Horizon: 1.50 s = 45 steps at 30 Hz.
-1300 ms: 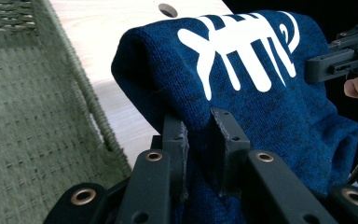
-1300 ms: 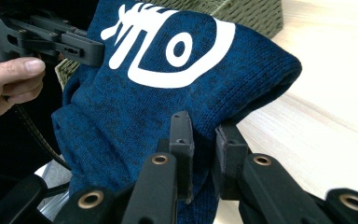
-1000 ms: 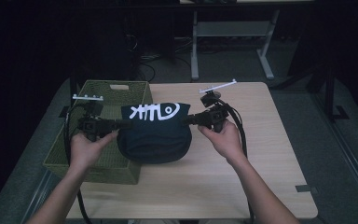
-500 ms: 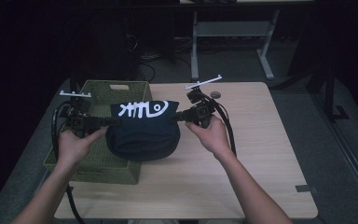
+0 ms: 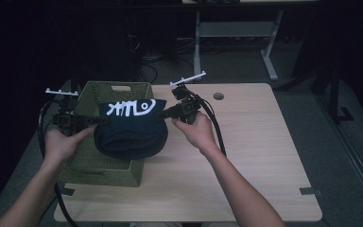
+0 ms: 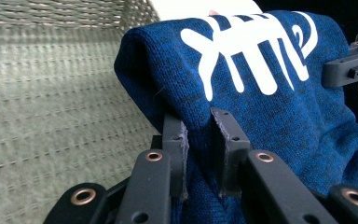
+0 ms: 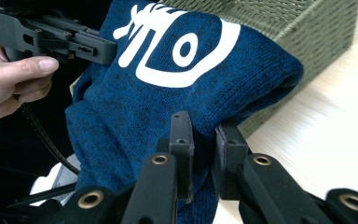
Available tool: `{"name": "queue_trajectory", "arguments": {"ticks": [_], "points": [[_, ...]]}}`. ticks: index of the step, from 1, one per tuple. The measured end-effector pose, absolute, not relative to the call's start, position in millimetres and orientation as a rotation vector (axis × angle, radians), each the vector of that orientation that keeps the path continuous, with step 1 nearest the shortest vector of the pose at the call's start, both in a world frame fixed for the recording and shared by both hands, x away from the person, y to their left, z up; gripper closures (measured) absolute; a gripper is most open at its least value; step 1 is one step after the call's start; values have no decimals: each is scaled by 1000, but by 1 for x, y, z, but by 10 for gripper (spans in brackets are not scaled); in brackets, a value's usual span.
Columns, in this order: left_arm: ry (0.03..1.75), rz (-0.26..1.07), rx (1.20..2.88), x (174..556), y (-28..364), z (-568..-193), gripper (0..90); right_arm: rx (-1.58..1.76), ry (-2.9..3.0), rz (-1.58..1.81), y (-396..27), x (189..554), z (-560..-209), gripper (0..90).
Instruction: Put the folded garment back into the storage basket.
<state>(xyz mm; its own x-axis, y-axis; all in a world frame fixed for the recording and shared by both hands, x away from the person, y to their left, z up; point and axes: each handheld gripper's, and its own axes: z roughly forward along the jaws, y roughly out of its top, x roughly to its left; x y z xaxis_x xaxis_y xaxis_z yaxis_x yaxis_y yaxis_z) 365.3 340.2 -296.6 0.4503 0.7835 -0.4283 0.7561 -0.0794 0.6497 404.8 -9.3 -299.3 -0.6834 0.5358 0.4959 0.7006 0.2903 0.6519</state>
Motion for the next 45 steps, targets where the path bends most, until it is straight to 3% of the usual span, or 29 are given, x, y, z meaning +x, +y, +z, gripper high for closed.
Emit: {"name": "queue_trajectory", "arguments": {"ticks": [21,45], "points": [[1396,56,1807,371,405,-299,770,-1089,-2362,-1319,61,420,-301,796],[1431,68,1818,390,437,-332,762,-1147,-2340,-1271,102,442,-338,794]]}}
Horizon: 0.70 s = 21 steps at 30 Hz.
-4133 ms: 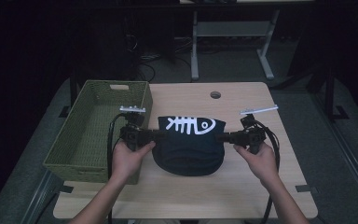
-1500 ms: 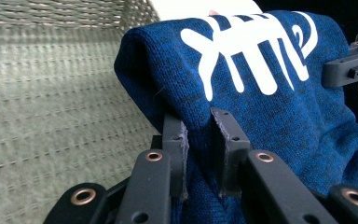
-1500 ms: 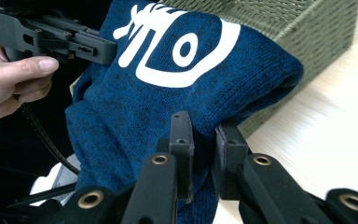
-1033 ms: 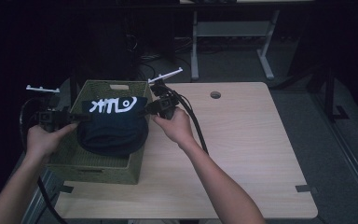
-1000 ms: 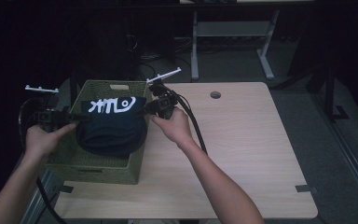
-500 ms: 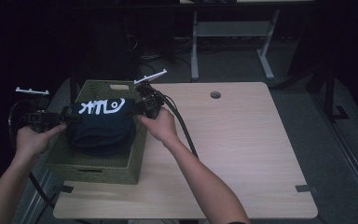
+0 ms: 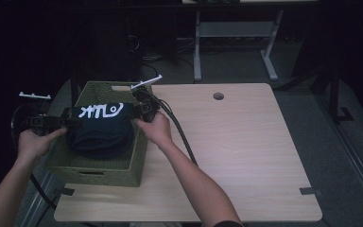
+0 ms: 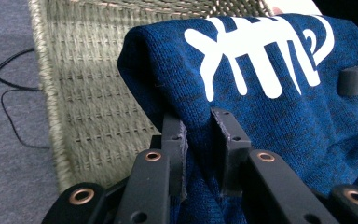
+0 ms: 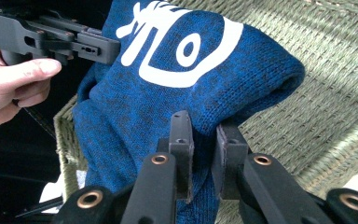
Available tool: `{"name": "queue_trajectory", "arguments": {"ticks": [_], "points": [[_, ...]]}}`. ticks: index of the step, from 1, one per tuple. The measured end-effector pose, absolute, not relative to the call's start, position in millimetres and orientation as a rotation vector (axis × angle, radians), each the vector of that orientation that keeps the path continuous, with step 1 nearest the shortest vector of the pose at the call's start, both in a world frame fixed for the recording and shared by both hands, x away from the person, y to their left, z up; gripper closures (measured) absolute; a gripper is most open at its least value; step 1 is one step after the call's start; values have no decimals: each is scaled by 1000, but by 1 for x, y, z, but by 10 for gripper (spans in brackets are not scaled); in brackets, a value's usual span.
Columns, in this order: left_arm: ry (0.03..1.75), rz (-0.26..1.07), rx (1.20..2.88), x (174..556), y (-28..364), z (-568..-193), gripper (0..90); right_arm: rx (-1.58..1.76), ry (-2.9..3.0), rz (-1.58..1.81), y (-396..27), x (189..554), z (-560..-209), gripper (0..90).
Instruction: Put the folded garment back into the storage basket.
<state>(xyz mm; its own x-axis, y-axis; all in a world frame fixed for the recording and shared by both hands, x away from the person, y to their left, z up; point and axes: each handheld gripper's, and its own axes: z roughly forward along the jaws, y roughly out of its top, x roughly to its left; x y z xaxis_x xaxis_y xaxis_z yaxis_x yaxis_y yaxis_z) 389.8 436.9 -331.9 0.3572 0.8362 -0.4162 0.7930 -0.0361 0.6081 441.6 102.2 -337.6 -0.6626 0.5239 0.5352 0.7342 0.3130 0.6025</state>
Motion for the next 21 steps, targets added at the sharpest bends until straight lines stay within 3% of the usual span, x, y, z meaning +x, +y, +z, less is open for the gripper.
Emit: {"name": "queue_trajectory", "arguments": {"ticks": [21], "points": [[1449,93,1882,406,431,-351,744,-1204,-2409,-1207,112,449,-360,789]]}}
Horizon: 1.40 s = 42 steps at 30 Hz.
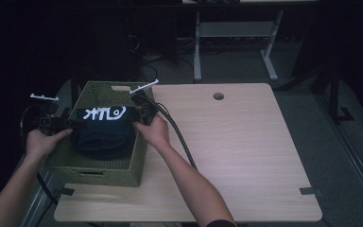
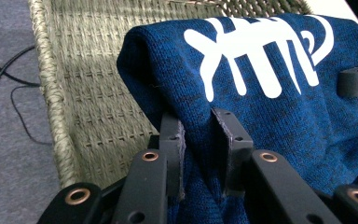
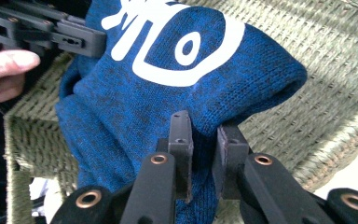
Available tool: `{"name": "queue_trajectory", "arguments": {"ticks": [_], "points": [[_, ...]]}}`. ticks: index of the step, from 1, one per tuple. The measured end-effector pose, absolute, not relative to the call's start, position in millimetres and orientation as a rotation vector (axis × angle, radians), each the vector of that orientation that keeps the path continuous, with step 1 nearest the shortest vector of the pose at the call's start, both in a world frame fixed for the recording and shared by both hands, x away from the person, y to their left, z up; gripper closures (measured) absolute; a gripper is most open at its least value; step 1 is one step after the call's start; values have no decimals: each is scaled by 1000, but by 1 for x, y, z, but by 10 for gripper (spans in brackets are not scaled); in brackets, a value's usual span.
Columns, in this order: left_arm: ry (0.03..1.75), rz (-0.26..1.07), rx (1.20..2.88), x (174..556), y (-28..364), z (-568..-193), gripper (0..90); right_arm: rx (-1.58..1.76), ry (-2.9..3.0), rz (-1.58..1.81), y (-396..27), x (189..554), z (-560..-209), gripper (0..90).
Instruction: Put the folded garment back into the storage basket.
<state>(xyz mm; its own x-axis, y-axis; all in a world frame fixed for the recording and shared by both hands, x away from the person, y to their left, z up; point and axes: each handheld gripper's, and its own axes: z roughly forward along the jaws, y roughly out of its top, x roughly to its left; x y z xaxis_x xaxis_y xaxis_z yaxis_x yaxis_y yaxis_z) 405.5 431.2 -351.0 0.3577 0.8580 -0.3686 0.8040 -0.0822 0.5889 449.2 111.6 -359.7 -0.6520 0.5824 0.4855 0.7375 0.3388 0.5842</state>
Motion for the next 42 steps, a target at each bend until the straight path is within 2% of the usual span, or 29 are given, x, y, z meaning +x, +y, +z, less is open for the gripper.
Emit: {"name": "queue_trajectory", "arguments": {"ticks": [21,23,26,28,42], "points": [[1474,138,1953,413,424,-360,725,-1222,-2454,-1166,116,450,-368,765],[1479,150,1953,413,424,-362,709,-1233,-2466,-1155,117,450,-369,749],[1498,185,1947,414,424,-360,596,-1251,-2491,-1152,117,450,-369,687],[1510,209,1954,415,423,-359,576,-1260,-2491,-1161,116,450,-368,686],[1451,241,1876,405,421,-344,570,-1236,-2462,-1249,104,448,-353,624]]}}
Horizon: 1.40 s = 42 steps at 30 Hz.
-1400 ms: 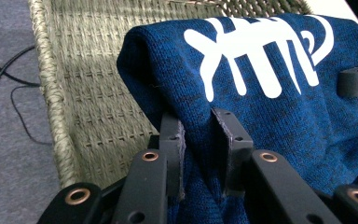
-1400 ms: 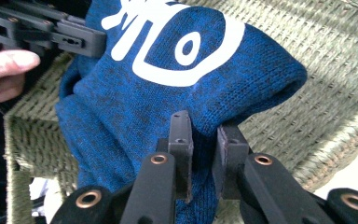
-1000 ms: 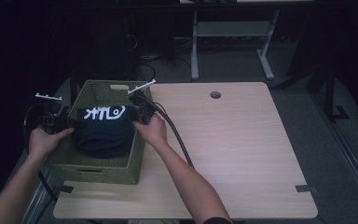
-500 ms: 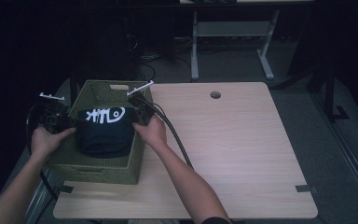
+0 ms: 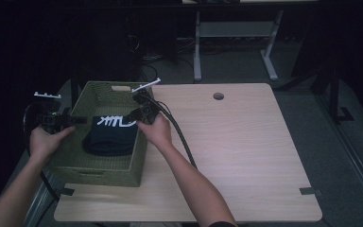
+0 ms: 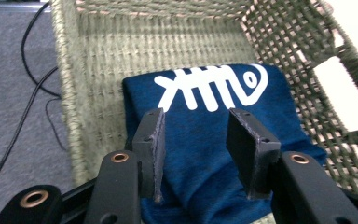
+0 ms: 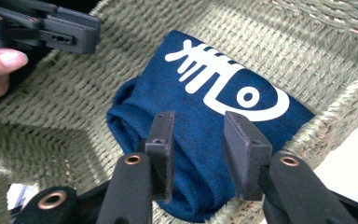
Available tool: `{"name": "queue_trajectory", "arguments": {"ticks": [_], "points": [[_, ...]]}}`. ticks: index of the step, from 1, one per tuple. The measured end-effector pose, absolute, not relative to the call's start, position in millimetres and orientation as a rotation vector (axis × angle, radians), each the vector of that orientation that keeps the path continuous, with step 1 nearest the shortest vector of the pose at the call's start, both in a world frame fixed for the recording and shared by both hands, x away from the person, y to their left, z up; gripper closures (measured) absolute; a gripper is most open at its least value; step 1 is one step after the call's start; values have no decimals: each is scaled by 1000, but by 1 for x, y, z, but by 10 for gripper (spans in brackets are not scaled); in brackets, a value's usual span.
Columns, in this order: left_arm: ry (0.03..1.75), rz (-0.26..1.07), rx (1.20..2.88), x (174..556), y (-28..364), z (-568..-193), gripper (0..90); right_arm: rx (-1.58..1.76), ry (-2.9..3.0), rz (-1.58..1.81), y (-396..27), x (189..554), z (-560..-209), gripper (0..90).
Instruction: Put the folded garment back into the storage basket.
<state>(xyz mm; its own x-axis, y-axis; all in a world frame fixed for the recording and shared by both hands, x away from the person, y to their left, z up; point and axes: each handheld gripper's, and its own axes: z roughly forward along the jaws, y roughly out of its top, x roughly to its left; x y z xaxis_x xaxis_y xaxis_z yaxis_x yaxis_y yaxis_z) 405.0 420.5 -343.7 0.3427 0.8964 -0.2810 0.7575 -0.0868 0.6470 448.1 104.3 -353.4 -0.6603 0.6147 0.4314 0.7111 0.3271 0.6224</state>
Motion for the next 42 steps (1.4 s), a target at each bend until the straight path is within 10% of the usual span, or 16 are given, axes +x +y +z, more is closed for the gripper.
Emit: {"name": "queue_trajectory", "arguments": {"ticks": [42], "points": [[1385,326,1757,304,356,-313,459,-1204,-2367,-1440,-33,428,-323,419]]}}
